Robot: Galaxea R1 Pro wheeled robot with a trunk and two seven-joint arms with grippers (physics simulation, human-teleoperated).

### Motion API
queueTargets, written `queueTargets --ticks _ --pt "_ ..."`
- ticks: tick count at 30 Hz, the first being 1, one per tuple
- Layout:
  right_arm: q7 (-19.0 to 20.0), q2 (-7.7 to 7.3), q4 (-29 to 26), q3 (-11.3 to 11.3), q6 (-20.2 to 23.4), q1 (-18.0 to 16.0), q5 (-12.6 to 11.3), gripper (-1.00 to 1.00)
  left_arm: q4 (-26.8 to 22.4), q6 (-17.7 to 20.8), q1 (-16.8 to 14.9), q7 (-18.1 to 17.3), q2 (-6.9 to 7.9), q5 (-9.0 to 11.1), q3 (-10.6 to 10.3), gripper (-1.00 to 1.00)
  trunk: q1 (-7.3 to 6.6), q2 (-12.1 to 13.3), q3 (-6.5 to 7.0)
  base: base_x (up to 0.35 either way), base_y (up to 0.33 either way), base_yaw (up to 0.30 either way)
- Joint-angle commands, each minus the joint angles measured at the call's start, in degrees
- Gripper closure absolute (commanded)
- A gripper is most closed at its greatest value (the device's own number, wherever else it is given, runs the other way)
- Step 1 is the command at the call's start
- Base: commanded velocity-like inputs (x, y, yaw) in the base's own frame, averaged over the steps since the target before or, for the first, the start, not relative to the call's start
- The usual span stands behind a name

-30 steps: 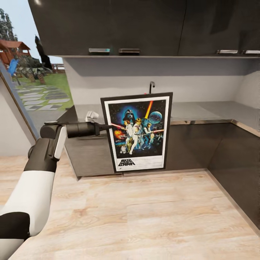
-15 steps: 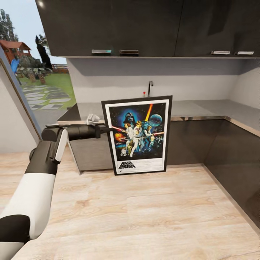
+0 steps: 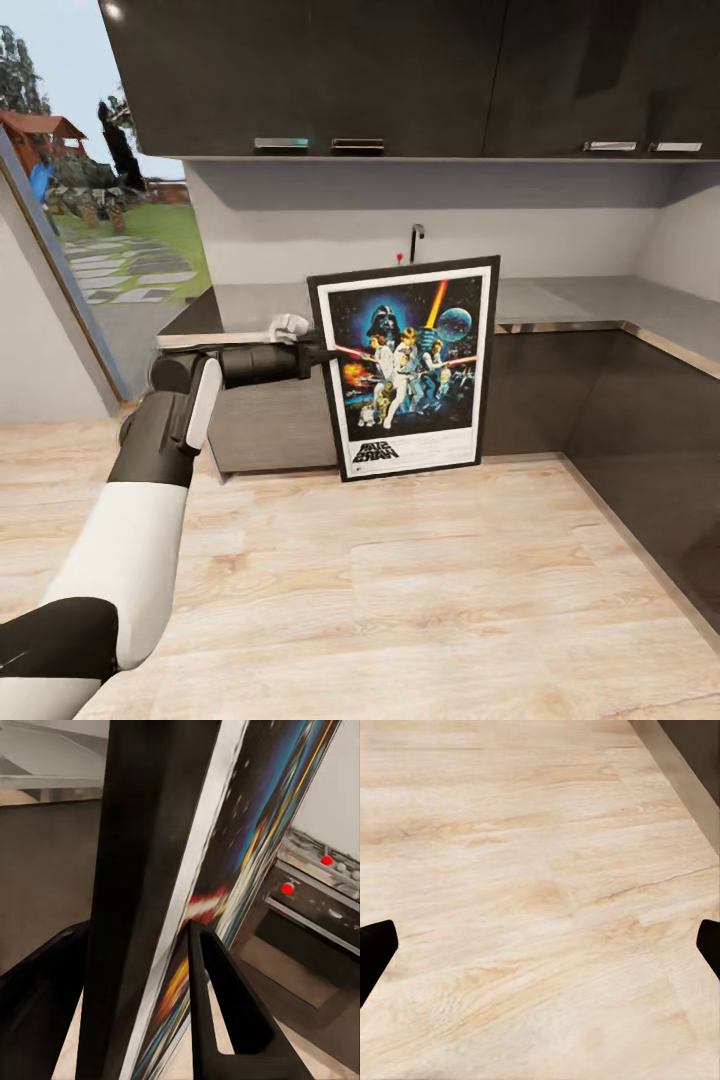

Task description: Pick up the poster from the kitchen countertop and hang it on one of the wall nails in the kitchen.

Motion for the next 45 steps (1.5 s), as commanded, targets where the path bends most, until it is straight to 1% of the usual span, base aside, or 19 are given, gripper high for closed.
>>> queueTargets --ticks 1,3,5,7,9,11,14,16,19,21,22,25,26,30,32,36,40,43,45 --pt "-0.48 0.53 -0.80 -0.05 0.01 -0.04 0.00 -1.00 -0.02 0.47 -0.03 1.20 -0.69 0.32 0.09 1.00 0.00 -0.03 -0.05 0.000 0.000 0.000" --pt "-2.35 2.29 -3.22 -0.04 1.68 -0.08 1.07 -1.00 -0.01 0.50 -0.05 3.79 -2.38 0.29 0.06 1.00 0.00 -0.03 -0.05 0.000 0.000 0.000" --pt "-4.12 3.40 -5.15 -0.01 3.72 -0.14 2.36 -1.00 -0.01 0.51 -0.02 4.80 -3.23 0.23 0.04 1.00 0.00 -0.03 -0.05 0.000 0.000 0.000" --pt "-8.72 4.77 -10.03 0.03 8.67 -0.23 6.31 -1.00 -0.01 0.52 -0.01 5.92 -4.25 0.18 0.03 1.00 0.00 -0.03 -0.05 0.000 0.000 0.000" --pt "-12.00 5.79 -13.68 0.05 12.13 -0.26 8.83 -1.00 -0.01 0.56 0.01 6.72 -4.72 0.12 0.02 1.00 0.00 -0.03 -0.05 0.000 0.000 0.000" --pt "-13.68 6.55 -15.90 0.06 14.15 -0.28 9.86 -1.00 -0.01 0.58 0.01 7.95 -4.98 0.13 -0.02 1.00 0.00 -0.03 -0.05 0.000 0.000 0.000" --pt "-16.05 8.48 -22.16 0.13 19.81 -0.31 11.21 -1.00 -0.04 0.73 1.05 14.66 -6.17 0.43 -0.10 1.00 0.00 -0.03 -0.05 0.000 0.000 0.000" --pt "-16.46 9.15 -25.19 0.17 22.93 -0.34 11.44 -1.00 -0.07 0.80 1.60 16.92 -6.66 0.50 -0.12 1.00 0.00 -0.03 -0.05 0.000 0.000 0.000" --pt "-16.72 9.62 -28.32 0.73 26.06 -0.36 11.56 -1.00 -0.08 0.84 2.02 18.14 -7.06 0.54 -0.14 1.00 0.00 -0.03 -0.05 0.000 0.000 0.000" --pt "-16.95 9.89 -31.26 2.81 28.82 -0.37 11.60 -1.00 -0.10 0.86 2.65 18.81 -7.56 0.54 -0.18 1.00 0.00 -0.03 -0.05 0.000 0.000 0.000" --pt "-18.04 10.02 -33.45 5.76 31.29 -0.38 11.51 -1.00 -0.26 0.82 3.40 19.59 -7.69 0.52 -0.22 1.00 0.00 -0.03 -0.05 0.000 0.000 0.000" --pt "-21.30 10.22 -35.50 9.71 33.88 -0.43 11.31 -1.00 -1.34 0.85 4.72 22.26 -7.69 0.59 -0.30 1.00 0.00 -0.03 -0.05 0.000 0.000 0.000" --pt "-22.85 10.40 -36.45 11.89 34.75 -0.45 11.22 -1.00 -2.18 0.86 5.57 23.73 -7.69 0.62 -0.38 1.00 0.00 -0.03 -0.05 0.000 0.000 0.000" --pt "-25.06 10.71 -38.79 16.40 35.95 -0.46 11.07 -1.00 -4.49 0.87 7.89 25.67 -7.69 1.11 -0.46 1.00 0.00 -0.03 -0.05 0.000 0.000 0.000" --pt "-25.66 10.91 -39.43 17.36 36.16 -0.47 11.04 -1.00 -5.34 0.87 8.97 26.04 -7.69 2.01 -0.48 1.00 0.00 -0.03 -0.05 0.000 0.000 0.000" --pt "-27.40 11.46 -40.83 18.65 37.88 -0.47 11.05 -1.00 -7.17 0.87 10.94 28.46 -7.69 5.26 -0.52 1.00 0.00 -0.03 -0.05 0.000 0.000 0.000" --pt "-27.94 11.59 -42.84 20.60 42.80 -0.52 11.06 -1.00 -8.06 0.77 12.91 35.28 -7.69 9.80 -1.22 1.00 0.00 -0.03 -0.05 0.000 0.000 0.000" --pt "-29.43 11.70 -47.45 23.71 46.73 -0.64 11.05 -1.00 -9.32 0.02 14.41 46.32 -7.69 20.25 -4.96 1.00 0.00 -0.03 -0.05 0.000 0.000 0.000" --pt "-30.04 11.72 -48.83 24.46 48.07 -0.71 11.02 -1.00 -10.18 -0.89 14.68 51.04 -7.69 24.04 -7.40 1.00 0.00 -0.03 -0.05 0.000 0.000 0.000"
